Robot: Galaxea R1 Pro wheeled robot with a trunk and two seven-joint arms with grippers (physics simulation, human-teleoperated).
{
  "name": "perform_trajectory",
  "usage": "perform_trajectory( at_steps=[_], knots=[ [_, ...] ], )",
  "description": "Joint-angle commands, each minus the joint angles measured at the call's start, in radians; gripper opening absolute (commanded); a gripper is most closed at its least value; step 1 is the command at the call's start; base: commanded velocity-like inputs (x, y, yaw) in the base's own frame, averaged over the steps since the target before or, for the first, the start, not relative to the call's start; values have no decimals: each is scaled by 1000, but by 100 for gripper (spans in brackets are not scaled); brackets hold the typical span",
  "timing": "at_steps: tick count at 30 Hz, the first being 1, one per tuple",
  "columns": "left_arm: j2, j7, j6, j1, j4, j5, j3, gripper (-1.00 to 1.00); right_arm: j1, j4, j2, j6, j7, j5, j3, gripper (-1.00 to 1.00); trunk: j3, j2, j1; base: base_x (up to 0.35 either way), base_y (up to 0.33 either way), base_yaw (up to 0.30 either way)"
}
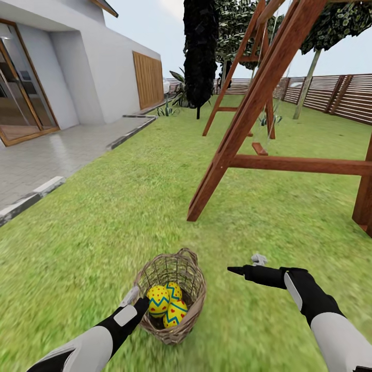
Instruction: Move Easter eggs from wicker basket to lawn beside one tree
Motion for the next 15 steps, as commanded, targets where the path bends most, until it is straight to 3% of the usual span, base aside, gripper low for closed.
perform_trajectory(
  at_steps=[1,12,13,15],
  knots=[
    [-1,4,2,0,-2,-2,7,100,-1,0,0,9,0,-8,-1,100,-4,-8,4,0,0,0],
    [0,3,2,0,26,-3,7,100,-1,1,0,9,0,-8,-1,100,-7,-15,8,0,0,0],
    [0,3,2,0,27,-3,7,-100,-1,1,0,9,0,-8,-1,100,-7,-15,8,0,0,0],
    [0,3,2,0,28,-3,7,-100,-1,1,0,9,0,-8,-1,100,-7,-15,8,0,0,0]
  ],
)
